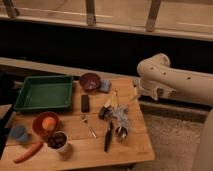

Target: Place fork in purple bowl

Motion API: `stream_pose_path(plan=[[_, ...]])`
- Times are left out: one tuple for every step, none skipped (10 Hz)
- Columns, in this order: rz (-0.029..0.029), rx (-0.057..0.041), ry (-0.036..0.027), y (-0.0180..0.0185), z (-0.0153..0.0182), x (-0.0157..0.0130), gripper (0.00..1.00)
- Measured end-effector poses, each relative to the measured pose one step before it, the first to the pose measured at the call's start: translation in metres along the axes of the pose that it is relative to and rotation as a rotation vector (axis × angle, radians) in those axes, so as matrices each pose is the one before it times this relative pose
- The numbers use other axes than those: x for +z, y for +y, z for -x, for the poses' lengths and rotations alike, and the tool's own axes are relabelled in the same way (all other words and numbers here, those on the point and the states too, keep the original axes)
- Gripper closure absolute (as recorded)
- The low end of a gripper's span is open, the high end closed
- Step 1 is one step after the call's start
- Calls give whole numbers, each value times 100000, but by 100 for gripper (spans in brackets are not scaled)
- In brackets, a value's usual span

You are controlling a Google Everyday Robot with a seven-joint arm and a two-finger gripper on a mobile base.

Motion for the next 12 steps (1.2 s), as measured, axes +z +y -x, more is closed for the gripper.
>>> stream_pose_path(plan=[[-8, 10, 2, -12, -4, 1, 20], [2, 18, -1, -4, -1, -2, 20], [5, -7, 25, 3, -5, 16, 20], [3, 3, 5, -1, -3, 2, 20], [-3, -6, -3, 1, 1, -2, 20], [5, 6, 11, 0, -4, 4, 20], [-16, -53, 44, -10, -51, 11, 20], [-210, -507, -479, -9, -51, -23, 20], [-1483, -2204, -1145, 133, -52, -322, 20], [-905, -3144, -756, 1058, 430, -145, 20], [-461, -2710, -857, 1337, 643, -151, 20], [-1104, -4226, -546, 2051, 799, -169, 20]])
